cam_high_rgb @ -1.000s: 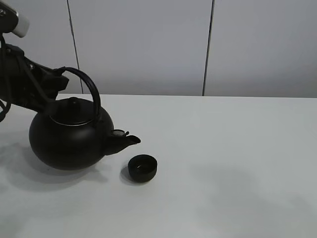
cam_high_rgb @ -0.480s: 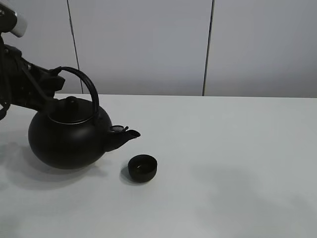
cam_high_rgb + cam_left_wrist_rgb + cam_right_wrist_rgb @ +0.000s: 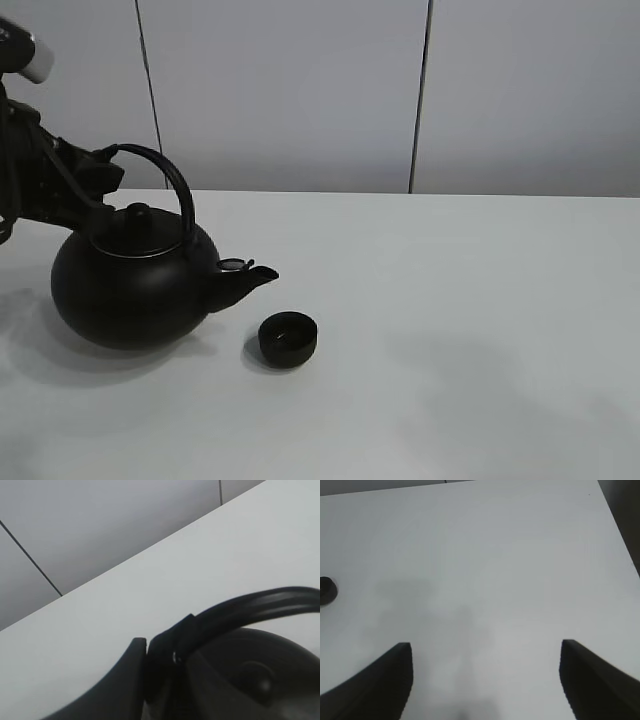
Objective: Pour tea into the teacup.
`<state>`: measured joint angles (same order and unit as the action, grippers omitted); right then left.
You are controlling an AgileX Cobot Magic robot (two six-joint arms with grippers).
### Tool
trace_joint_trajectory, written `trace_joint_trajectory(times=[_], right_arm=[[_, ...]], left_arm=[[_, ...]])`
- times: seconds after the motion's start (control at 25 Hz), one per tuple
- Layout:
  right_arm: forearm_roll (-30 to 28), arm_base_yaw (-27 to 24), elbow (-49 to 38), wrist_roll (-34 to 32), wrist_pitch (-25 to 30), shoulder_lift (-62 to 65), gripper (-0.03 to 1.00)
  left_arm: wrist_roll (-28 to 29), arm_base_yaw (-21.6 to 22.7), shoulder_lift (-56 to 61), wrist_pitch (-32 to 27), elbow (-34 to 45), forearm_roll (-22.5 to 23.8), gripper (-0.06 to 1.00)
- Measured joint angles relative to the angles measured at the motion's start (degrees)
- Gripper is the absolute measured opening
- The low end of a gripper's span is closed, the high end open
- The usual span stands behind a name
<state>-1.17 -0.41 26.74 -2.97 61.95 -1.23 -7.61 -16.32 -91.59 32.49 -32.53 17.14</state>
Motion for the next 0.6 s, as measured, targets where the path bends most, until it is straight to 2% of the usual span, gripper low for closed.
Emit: trace_joint_trajectory(times=[0.6], right_arm=[[0.0,0.0,0.0,0.0,0.0,0.0,0.56]], left_arm=[[-5.0,-1.6,0.0,0.0,0.0,-0.3,0.13]])
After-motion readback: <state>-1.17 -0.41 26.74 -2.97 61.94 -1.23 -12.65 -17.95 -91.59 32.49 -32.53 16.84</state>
